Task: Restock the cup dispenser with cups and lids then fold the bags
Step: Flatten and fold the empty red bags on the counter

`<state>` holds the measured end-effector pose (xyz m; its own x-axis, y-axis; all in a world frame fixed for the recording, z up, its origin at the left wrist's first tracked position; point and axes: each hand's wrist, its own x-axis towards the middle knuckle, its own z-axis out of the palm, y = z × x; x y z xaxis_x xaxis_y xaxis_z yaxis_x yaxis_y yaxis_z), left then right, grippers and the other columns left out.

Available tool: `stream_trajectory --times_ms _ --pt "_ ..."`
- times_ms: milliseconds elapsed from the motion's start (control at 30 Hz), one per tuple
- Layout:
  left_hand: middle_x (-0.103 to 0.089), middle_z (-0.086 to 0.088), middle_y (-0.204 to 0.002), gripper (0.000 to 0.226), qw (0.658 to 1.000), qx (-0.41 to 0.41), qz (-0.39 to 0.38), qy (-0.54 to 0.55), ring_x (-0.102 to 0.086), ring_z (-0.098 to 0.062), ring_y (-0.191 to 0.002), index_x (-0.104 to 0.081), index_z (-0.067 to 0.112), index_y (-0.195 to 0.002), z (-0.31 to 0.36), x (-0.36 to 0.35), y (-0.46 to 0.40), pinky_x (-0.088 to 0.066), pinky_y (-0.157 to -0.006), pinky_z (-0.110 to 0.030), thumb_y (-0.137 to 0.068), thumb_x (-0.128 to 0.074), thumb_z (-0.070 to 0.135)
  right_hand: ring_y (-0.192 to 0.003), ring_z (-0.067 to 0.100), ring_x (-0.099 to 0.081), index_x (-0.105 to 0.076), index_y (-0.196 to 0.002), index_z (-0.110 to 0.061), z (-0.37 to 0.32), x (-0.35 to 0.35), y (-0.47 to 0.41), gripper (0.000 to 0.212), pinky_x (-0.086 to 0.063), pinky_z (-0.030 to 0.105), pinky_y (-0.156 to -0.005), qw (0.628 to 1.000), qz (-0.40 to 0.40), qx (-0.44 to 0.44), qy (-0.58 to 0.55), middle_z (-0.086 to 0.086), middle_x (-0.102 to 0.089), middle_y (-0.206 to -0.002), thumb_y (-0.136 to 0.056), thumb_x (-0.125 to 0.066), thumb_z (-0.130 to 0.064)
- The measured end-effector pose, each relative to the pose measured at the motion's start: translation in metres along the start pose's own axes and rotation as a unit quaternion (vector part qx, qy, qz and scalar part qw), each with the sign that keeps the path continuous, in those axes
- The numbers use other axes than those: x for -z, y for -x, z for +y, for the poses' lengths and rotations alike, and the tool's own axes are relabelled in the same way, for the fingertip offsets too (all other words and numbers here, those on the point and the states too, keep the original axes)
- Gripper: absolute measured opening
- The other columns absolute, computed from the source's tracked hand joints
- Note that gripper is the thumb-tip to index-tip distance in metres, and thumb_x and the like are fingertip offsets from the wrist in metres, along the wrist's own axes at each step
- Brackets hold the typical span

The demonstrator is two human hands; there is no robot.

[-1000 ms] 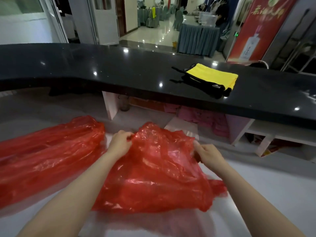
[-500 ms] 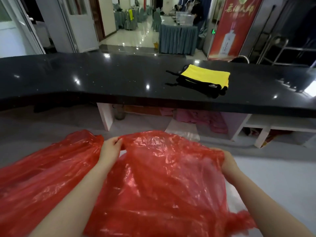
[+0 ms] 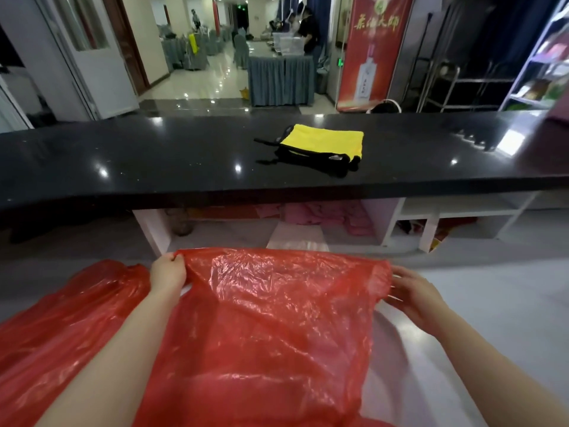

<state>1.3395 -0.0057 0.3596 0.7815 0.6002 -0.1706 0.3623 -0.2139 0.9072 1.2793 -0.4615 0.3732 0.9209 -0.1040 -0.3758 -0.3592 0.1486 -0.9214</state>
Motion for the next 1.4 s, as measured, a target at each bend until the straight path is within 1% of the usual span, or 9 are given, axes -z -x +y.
stream_trajectory --times_ms 133,333,533,767,900,1000,1133,1267,1400 --pt "-0.064 -0.027 -0.099 0.025 0.999 -0.016 0.020 -0.039 -0.058 -0.035 -0.085 -0.063 -0.001 -0.094 -0.005 -0.010 0.010 -0.043 -0.075 -0.035 -0.097 -0.041 0.012 -0.096 0.011 -0.068 -0.058 -0.120 -0.016 0.028 0.005 0.019 0.048 -0.052 0.019 -0.074 0.969 -0.068 0.056 0.229 0.001 -0.071 -0.106 -0.082 -0.058 0.013" --pt "-0.062 -0.031 -0.104 0.026 0.999 0.010 0.018 -0.036 -0.058 -0.037 -0.086 -0.062 -0.006 -0.098 -0.004 -0.018 0.019 -0.046 -0.080 -0.040 -0.097 -0.043 0.011 -0.059 0.009 -0.061 -0.065 -0.067 -0.024 0.038 -0.011 0.009 0.018 -0.042 0.025 -0.053 0.932 0.096 0.102 0.334 -0.007 -0.066 -0.063 -0.080 -0.071 -0.014" --pt "-0.061 -0.018 -0.085 0.028 0.999 0.016 0.017 -0.037 -0.058 -0.033 -0.080 -0.065 -0.003 -0.108 -0.006 -0.005 0.020 -0.047 -0.078 -0.042 -0.096 -0.056 0.021 -0.029 0.013 -0.034 -0.060 -0.064 -0.013 0.029 0.039 -0.013 0.018 -0.025 0.013 -0.034 0.978 0.193 -0.078 0.034 0.007 -0.053 -0.050 -0.082 -0.058 -0.007" --pt "-0.050 -0.010 -0.063 0.020 0.998 -0.003 0.029 -0.054 -0.039 -0.026 -0.046 -0.064 0.006 -0.096 0.006 -0.002 0.028 -0.033 -0.047 -0.027 -0.095 -0.059 0.025 -0.038 0.011 -0.061 -0.058 -0.084 -0.007 -0.002 0.068 -0.041 0.019 -0.044 0.016 -0.034 0.958 0.213 -0.102 -0.164 0.001 -0.064 -0.048 -0.098 -0.044 -0.007" --pt "-0.057 -0.017 -0.069 0.022 0.991 -0.054 0.050 -0.112 -0.050 -0.028 -0.052 -0.060 0.003 -0.091 0.017 0.006 0.023 -0.042 -0.053 -0.033 -0.097 -0.052 0.022 -0.058 0.023 -0.070 -0.062 -0.083 -0.003 -0.020 0.087 -0.050 0.016 -0.059 0.034 -0.056 0.972 0.177 0.007 0.157 0.010 -0.069 -0.059 -0.093 -0.050 -0.005" --pt "-0.061 -0.015 -0.068 0.023 0.967 -0.128 0.050 -0.214 -0.058 -0.031 -0.057 -0.059 0.006 -0.084 0.019 0.017 0.022 -0.043 -0.056 -0.036 -0.097 -0.051 0.023 -0.063 0.021 -0.064 -0.059 -0.068 -0.017 -0.031 0.100 -0.050 0.022 -0.045 0.029 -0.056 0.842 0.144 0.090 0.511 0.003 -0.066 -0.060 -0.089 -0.054 -0.012" --pt "-0.064 -0.020 -0.090 0.023 0.927 -0.200 0.038 -0.314 -0.058 -0.039 -0.083 -0.061 0.004 -0.092 0.023 0.019 0.024 -0.039 -0.068 -0.039 -0.098 -0.050 0.023 -0.069 0.023 -0.056 -0.055 -0.080 -0.022 -0.035 0.100 -0.061 0.016 -0.041 0.030 -0.054 0.734 0.121 0.078 0.664 0.003 -0.058 -0.073 -0.093 -0.047 -0.018" --pt "-0.065 -0.023 -0.090 0.022 0.929 -0.190 0.053 -0.313 -0.058 -0.042 -0.084 -0.057 0.006 -0.093 0.017 0.015 0.029 -0.041 -0.070 -0.042 -0.099 -0.046 0.024 -0.071 0.025 -0.056 -0.052 -0.110 -0.020 -0.026 0.091 -0.065 0.019 -0.048 0.034 -0.062 0.774 0.130 0.081 0.614 0.008 -0.064 -0.088 -0.093 -0.047 -0.015" --pt "-0.061 -0.026 -0.111 0.031 0.968 -0.108 0.077 -0.212 -0.058 -0.045 -0.099 -0.048 0.008 -0.118 0.011 0.002 0.043 -0.044 -0.083 -0.047 -0.099 -0.043 0.032 -0.064 0.027 -0.055 -0.002 -0.150 -0.031 -0.007 0.072 -0.054 0.082 -0.038 0.033 -0.053 0.845 0.149 0.136 0.495 0.003 -0.062 -0.081 -0.089 -0.052 -0.010"
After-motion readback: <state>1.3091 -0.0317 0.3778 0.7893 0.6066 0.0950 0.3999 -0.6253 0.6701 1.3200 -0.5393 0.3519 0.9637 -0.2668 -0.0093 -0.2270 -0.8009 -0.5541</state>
